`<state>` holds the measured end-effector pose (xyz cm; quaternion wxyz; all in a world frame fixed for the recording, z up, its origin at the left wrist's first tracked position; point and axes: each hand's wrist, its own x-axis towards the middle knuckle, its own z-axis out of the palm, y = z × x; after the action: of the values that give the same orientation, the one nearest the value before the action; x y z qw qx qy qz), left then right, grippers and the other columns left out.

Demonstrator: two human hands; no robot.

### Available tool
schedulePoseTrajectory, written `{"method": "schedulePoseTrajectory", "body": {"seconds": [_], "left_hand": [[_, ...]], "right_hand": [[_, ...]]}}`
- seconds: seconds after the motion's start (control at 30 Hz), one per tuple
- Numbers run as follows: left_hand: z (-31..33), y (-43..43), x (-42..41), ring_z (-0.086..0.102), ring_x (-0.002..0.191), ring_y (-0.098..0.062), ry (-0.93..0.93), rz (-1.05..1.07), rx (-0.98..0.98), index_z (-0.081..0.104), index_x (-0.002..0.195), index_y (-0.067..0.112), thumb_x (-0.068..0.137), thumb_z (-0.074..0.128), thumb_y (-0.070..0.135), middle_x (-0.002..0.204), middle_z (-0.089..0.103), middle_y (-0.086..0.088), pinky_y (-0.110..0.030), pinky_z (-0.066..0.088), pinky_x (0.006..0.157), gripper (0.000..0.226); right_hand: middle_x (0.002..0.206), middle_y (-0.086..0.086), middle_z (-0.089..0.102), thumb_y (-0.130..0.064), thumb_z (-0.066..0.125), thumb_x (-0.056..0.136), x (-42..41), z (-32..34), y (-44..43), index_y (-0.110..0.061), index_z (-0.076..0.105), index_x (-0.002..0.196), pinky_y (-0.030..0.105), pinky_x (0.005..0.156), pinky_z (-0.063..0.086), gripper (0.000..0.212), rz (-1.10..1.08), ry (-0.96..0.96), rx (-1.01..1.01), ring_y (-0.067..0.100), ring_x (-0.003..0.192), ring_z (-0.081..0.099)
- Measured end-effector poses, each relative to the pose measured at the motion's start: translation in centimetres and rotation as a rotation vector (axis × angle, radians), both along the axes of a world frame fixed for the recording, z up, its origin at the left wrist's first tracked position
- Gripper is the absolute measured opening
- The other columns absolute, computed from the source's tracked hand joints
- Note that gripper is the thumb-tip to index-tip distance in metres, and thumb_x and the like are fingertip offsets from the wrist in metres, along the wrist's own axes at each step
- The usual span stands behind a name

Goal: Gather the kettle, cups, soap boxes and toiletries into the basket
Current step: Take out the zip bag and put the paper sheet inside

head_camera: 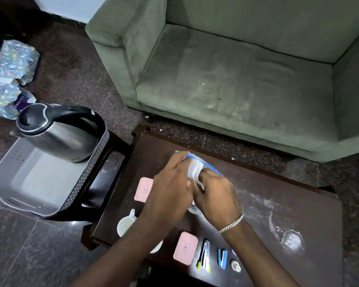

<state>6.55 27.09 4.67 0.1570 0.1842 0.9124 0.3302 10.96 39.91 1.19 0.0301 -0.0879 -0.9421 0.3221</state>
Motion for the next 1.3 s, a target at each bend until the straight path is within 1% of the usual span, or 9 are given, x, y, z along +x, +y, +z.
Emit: {"method": "schedulePoseTrajectory", "body": {"seconds": [0.17, 0.3, 0.43, 0.57, 0.77, 0.87, 0.97, 1.1, 1.3], "left_hand": [[-0.4, -0.7, -0.6, 0.066, 0.111, -0.024, 0.004, 0.036, -0.017, 0.067, 0.124, 0.013, 0.078, 0.063, 0.000, 0.140, 0.056, 0.005, -0.041, 0.055, 0.089, 0.048], [-0.5, -0.7, -0.6, 0.065, 0.115, -0.026, 0.006, 0.013, -0.058, 0.060, 0.136, 0.012, 0.082, 0.059, -0.001, 0.145, 0.052, 0.004, -0.044, 0.053, 0.094, 0.056], [-0.7, -0.5, -0.4, 0.063, 0.120, -0.025, -0.008, 0.007, -0.078, 0.056, 0.143, 0.009, 0.086, 0.058, 0.001, 0.151, 0.048, 0.004, -0.039, 0.050, 0.099, 0.057], [-0.7, -0.5, -0.1, 0.065, 0.115, -0.028, -0.007, -0.007, -0.063, 0.059, 0.138, 0.007, 0.085, 0.059, -0.001, 0.149, 0.050, 0.003, -0.043, 0.052, 0.096, 0.053], [-0.8, -0.7, -0.1, 0.068, 0.107, -0.031, 0.018, -0.040, -0.034, 0.062, 0.131, 0.010, 0.081, 0.059, -0.004, 0.143, 0.053, 0.003, -0.047, 0.055, 0.090, 0.052], [-1.2, -0.8, -0.2, 0.068, 0.107, -0.029, 0.027, -0.038, -0.044, 0.061, 0.132, 0.011, 0.082, 0.058, -0.003, 0.144, 0.052, 0.005, -0.045, 0.055, 0.090, 0.052], [-1.7, -1.1, -0.3, 0.068, 0.104, -0.028, 0.034, -0.024, -0.071, 0.061, 0.132, 0.013, 0.083, 0.056, -0.002, 0.145, 0.050, 0.008, -0.044, 0.055, 0.088, 0.051], [-2.4, -1.6, -0.4, 0.070, 0.101, -0.032, 0.054, -0.017, -0.100, 0.061, 0.132, 0.013, 0.081, 0.058, -0.002, 0.145, 0.051, 0.006, -0.047, 0.056, 0.084, 0.053], [-2.8, -2.6, -0.8, 0.070, 0.099, -0.034, 0.042, 0.020, -0.140, 0.060, 0.134, 0.011, 0.082, 0.058, 0.001, 0.147, 0.049, 0.006, -0.045, 0.056, 0.082, 0.053]], "right_hand": [[0.061, -0.013, 0.039, -0.027, 0.074, 0.085, 0.9, 0.5, 0.0, -0.027, 0.038, 0.062, 0.026, 0.057, 0.035, 0.042, -0.097, 0.140, -0.008, 0.011, 0.064, 0.041], [0.078, -0.017, 0.064, -0.032, 0.075, 0.078, 1.0, 1.0, 1.0, -0.028, 0.068, 0.088, 0.020, 0.062, 0.048, 0.013, -0.269, 0.066, -0.369, 0.006, 0.075, 0.058], [0.093, -0.008, 0.067, -0.005, 0.075, 0.076, 0.8, 1.7, 2.6, -0.029, 0.054, 0.102, 0.051, 0.075, 0.055, 0.042, -0.297, 0.044, -0.540, 0.018, 0.085, 0.066], [0.132, -0.019, 0.059, 0.012, 0.063, 0.071, 0.7, 2.8, 3.9, -0.041, 0.048, 0.140, 0.026, 0.097, 0.049, 0.088, -0.069, 0.016, -0.509, 0.005, 0.116, 0.059], [0.093, -0.010, 0.071, -0.009, 0.078, 0.083, 0.6, 4.2, 4.7, -0.022, 0.079, 0.098, 0.020, 0.070, 0.049, 0.020, -0.083, -0.009, -0.426, 0.006, 0.086, 0.066], [0.091, -0.013, 0.070, -0.011, 0.079, 0.082, 0.8, 5.4, 5.9, -0.032, 0.071, 0.110, 0.020, 0.073, 0.049, 0.036, -0.081, -0.017, -0.276, 0.005, 0.082, 0.064], [0.087, -0.018, 0.063, -0.016, 0.080, 0.080, 0.9, 6.5, 7.7, -0.040, 0.057, 0.132, 0.003, 0.071, 0.040, 0.062, -0.021, -0.173, -0.108, 0.000, 0.072, 0.057], [0.079, -0.017, 0.064, -0.015, 0.076, 0.083, 1.4, 8.4, 10.3, -0.027, 0.073, 0.089, 0.003, 0.066, 0.037, 0.014, 0.067, -0.211, 0.134, -0.007, 0.074, 0.056], [0.065, -0.012, 0.071, -0.023, 0.078, 0.083, 4.1, 9.1, 13.6, -0.044, 0.075, 0.086, 0.016, 0.054, 0.046, 0.022, -0.088, -0.223, -0.008, 0.003, 0.054, 0.063]]}}
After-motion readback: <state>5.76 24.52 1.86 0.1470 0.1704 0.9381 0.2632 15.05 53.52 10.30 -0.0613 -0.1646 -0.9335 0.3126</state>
